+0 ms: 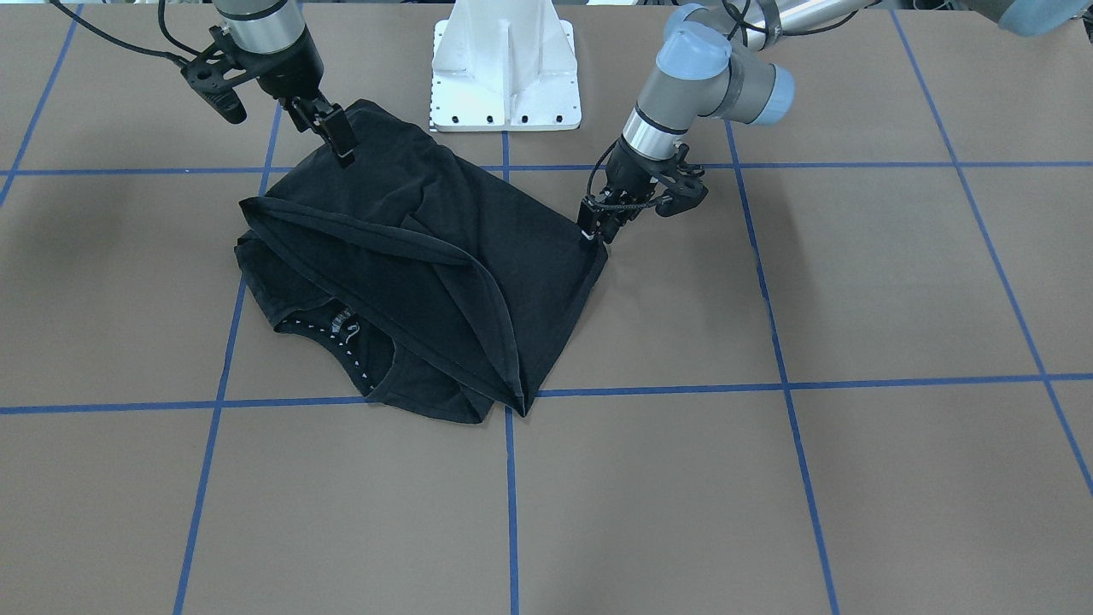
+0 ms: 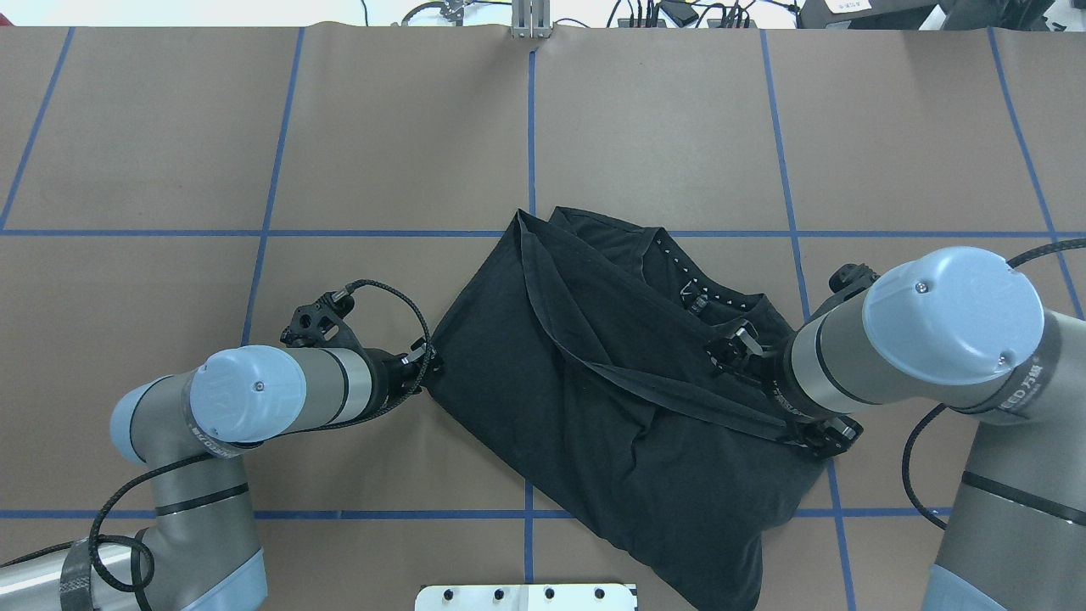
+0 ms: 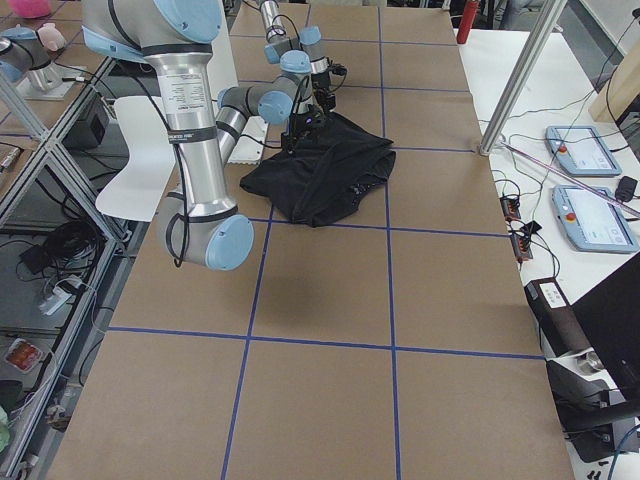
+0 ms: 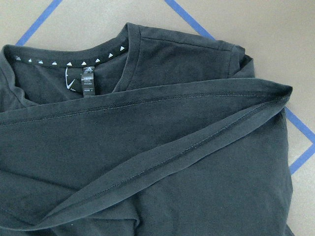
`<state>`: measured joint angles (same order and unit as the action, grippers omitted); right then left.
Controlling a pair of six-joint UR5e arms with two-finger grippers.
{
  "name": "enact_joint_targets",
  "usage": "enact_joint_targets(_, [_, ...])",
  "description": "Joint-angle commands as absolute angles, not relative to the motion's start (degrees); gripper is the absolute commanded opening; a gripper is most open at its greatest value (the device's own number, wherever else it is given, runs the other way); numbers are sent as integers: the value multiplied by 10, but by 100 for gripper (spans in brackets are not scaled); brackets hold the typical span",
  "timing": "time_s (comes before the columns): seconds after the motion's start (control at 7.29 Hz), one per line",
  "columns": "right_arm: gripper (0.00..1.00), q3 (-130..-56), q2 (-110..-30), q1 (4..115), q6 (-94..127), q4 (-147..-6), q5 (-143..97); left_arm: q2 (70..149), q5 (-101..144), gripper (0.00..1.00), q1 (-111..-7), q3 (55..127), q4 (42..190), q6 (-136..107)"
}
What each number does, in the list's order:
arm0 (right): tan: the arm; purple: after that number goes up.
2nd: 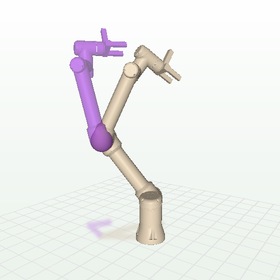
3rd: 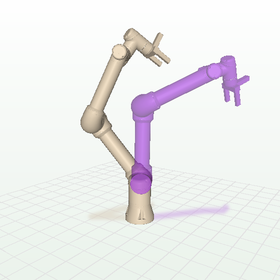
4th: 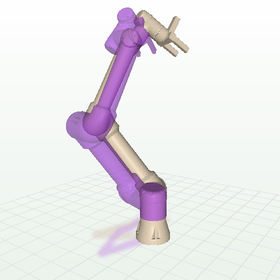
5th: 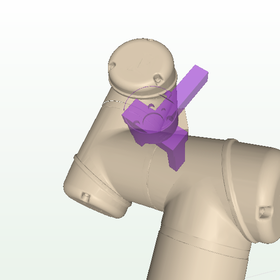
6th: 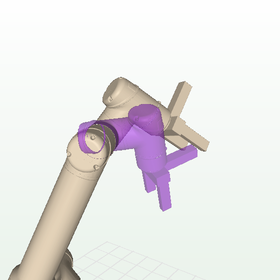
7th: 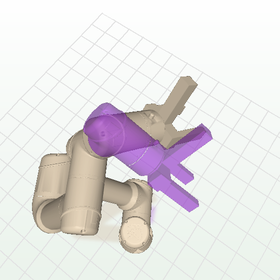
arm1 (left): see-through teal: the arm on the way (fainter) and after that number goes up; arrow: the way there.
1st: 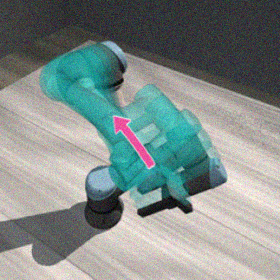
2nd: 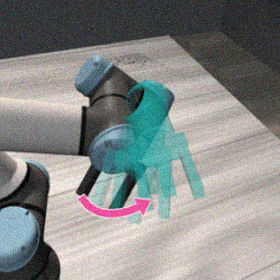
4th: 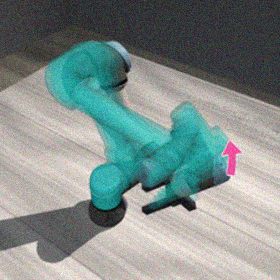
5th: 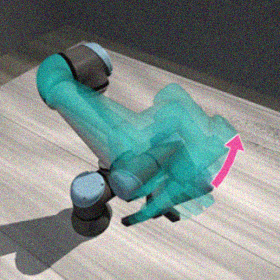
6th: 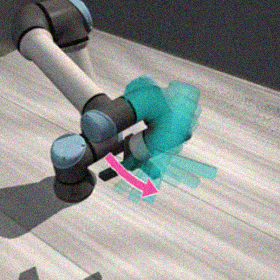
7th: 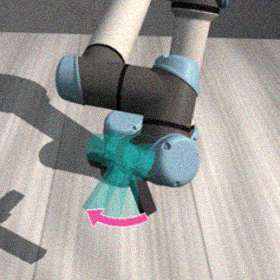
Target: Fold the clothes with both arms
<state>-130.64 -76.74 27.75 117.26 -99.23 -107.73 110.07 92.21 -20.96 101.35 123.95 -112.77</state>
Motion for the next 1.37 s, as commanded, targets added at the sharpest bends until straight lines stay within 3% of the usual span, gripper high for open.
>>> enact_joint_targets(0.0, [100,-1306,-767,282,1172,-992,-1078,1103,923,0,-211,1012,1239,-1124])
enact_joint_targets(0.41, [100,-1308,-767,293,1173,-993,-1077,1120,933,0,-339,987,1244,-944])
enact_joint_targets(0.69, [100,-1309,-766,301,1173,-993,-1076,1267,983,0,-424,810,1265,-890])
enact_joint_targets(0.96, [100,-1302,-767,306,1172,-991,-1066,1398,984,0,-453,592,1376,-887])
enact_joint_targets(1.1, [100,-1293,-757,307,1172,-988,-1060,1436,983,0,-459,529,1409,-886])
enact_joint_targets(1.23, [100,-1268,-717,308,1172,-989,-1054,1440,984,53,-460,523,1410,-870])
